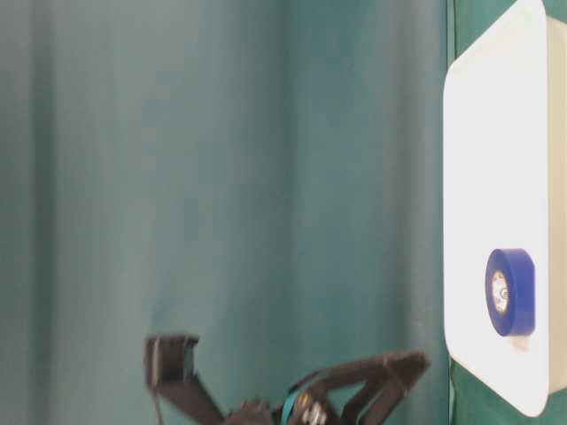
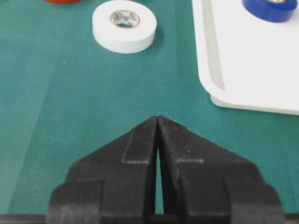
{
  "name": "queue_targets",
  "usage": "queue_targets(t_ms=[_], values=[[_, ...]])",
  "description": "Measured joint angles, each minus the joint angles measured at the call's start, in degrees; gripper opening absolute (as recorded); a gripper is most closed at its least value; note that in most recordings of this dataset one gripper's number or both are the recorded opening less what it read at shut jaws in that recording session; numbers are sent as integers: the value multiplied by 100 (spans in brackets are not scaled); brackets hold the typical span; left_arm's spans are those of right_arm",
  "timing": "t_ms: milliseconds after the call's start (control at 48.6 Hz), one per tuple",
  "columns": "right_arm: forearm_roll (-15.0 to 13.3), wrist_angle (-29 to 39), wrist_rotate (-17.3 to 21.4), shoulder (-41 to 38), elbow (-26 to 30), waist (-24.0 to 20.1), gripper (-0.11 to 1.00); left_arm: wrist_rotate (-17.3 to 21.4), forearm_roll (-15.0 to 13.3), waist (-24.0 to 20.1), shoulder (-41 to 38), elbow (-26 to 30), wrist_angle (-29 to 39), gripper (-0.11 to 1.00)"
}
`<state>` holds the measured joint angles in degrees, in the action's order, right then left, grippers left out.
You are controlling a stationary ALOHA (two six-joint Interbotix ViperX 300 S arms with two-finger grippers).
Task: Put the tape into the white case with the left arm.
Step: 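Open the left gripper and withdraw it to the left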
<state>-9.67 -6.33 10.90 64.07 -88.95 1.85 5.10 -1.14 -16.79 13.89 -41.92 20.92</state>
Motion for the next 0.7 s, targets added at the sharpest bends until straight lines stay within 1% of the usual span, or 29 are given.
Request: queue_targets(t_ms=[226, 411, 555, 699], values=[[0, -9, 0, 53, -9, 0, -9, 0, -18, 167, 677, -756, -334, 92], [0, -9, 0, 53, -9, 0, -9, 18, -18, 316, 1248, -1257, -606, 92], [0, -9, -9, 70, -9, 0, -10, -18, -35, 360, 1521, -1521, -721, 92], [0, -9, 0, 79, -9, 0, -9, -62, -35, 404, 1556, -1591, -756, 92]])
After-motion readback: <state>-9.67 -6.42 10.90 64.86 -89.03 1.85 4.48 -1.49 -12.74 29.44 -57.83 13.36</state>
